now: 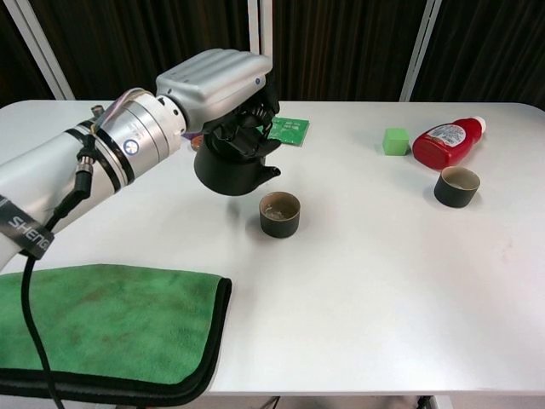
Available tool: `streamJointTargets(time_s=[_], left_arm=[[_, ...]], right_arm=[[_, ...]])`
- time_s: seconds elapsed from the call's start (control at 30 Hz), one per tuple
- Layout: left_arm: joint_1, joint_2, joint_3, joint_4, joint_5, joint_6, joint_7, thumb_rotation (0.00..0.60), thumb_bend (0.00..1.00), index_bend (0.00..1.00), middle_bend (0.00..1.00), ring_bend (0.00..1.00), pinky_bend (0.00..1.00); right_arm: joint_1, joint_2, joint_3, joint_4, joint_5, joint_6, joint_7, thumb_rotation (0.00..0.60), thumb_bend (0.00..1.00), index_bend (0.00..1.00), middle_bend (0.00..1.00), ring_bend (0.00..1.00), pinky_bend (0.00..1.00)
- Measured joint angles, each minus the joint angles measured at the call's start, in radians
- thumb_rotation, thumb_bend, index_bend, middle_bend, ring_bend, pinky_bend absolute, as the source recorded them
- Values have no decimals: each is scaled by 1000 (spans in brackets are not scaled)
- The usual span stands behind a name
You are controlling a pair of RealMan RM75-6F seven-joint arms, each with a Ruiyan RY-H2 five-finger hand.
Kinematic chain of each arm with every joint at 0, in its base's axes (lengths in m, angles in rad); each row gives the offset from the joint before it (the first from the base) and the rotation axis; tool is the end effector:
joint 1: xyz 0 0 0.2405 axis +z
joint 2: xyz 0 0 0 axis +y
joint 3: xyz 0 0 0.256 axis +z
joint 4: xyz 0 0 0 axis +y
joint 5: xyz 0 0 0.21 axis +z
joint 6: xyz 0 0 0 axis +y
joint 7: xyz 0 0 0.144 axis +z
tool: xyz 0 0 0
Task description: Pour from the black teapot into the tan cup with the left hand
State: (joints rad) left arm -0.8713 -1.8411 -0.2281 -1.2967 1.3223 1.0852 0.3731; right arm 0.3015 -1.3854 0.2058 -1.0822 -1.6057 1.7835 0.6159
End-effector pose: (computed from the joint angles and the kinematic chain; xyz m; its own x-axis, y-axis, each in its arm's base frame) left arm -0.0489 0.3356 -0.0716 0.3992 0.0435 0.9158 0.7480 -0.5931 -0.2978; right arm -0.2873 -0.2680 0.1759 -0.0724 0.3427 0.9366 -0.8853 -0.4546 0.0979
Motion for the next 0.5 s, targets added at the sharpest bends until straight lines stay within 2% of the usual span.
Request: streamJointTargets(time_s=[0.5], left_arm=[[15,6,-32,-16,-20,2,-125,600,337,974,1000,902,481]], right_arm=[[1,-7,-2,11,4,-8,4,600,477,0,6,0,0]])
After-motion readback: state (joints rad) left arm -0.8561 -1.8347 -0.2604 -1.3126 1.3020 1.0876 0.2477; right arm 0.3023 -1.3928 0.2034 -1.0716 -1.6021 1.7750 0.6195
